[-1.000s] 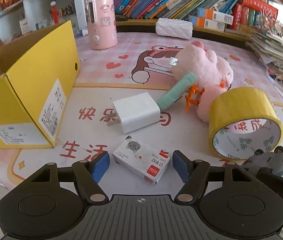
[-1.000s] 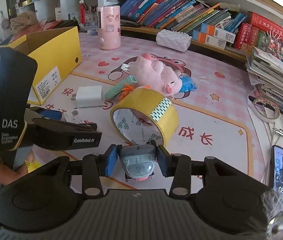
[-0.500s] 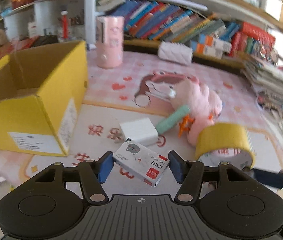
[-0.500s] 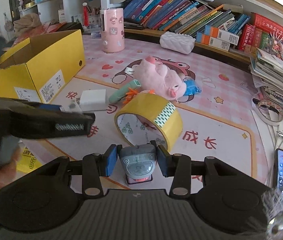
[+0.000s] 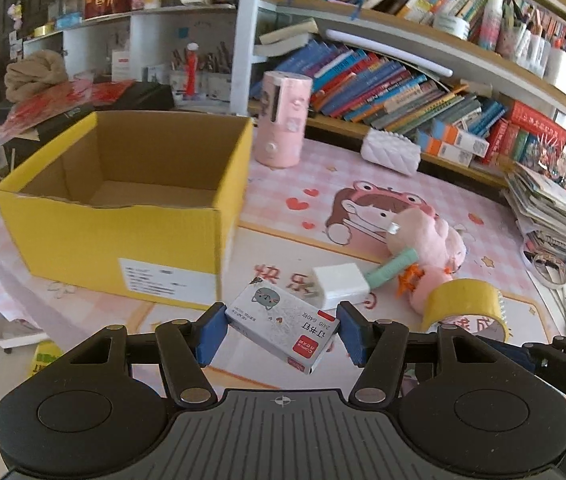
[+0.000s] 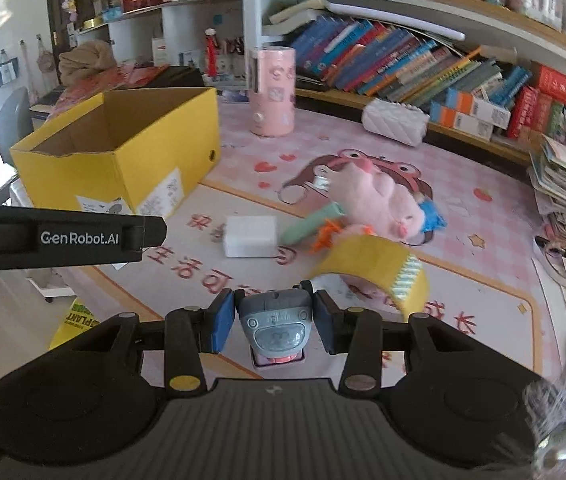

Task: Organize objects
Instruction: 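Carry the toy car and small box with both grippers toward the yellow box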

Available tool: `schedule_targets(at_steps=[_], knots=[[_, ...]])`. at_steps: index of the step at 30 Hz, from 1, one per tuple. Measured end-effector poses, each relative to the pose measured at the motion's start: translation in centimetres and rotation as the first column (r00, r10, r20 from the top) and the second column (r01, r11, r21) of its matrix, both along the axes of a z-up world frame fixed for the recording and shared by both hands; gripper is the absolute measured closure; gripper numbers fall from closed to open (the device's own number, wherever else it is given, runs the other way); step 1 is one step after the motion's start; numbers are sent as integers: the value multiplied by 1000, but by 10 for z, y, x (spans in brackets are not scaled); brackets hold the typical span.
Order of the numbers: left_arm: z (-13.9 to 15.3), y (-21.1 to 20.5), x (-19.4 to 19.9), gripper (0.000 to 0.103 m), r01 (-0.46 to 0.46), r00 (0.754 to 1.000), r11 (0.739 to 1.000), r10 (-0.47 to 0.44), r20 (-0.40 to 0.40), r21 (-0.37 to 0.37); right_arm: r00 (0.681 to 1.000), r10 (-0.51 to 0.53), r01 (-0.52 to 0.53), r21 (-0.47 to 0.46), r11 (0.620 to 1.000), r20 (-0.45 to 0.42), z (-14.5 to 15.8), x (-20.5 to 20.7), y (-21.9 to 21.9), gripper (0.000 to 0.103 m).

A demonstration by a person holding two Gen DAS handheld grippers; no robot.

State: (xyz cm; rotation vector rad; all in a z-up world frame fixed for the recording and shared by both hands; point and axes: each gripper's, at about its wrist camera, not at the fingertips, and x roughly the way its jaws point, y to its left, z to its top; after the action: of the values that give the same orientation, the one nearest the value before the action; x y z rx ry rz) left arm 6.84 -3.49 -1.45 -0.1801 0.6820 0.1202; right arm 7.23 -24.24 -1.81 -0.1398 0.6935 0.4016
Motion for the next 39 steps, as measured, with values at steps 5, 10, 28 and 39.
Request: schedule_targets(at_steps=[5, 10, 28, 39], knots=[[2, 29, -21, 44, 5, 1000, 1000, -5, 11, 2, 1000, -8, 8, -11, 1000, 14, 6, -16, 31, 62], [4, 66, -48, 44, -5, 1000, 1000, 5, 18, 31, 999, -33, 33, -25, 999, 8, 8, -33, 73, 62], [7, 196, -136, 44, -29, 1000, 997, 28, 15, 67, 999, -49, 48, -9, 999, -11, 3, -118, 215, 62], [12, 222, -146, 44, -4, 999, 999, 2, 53, 41, 997, -72, 73, -37, 997, 25, 14, -130, 244, 62]])
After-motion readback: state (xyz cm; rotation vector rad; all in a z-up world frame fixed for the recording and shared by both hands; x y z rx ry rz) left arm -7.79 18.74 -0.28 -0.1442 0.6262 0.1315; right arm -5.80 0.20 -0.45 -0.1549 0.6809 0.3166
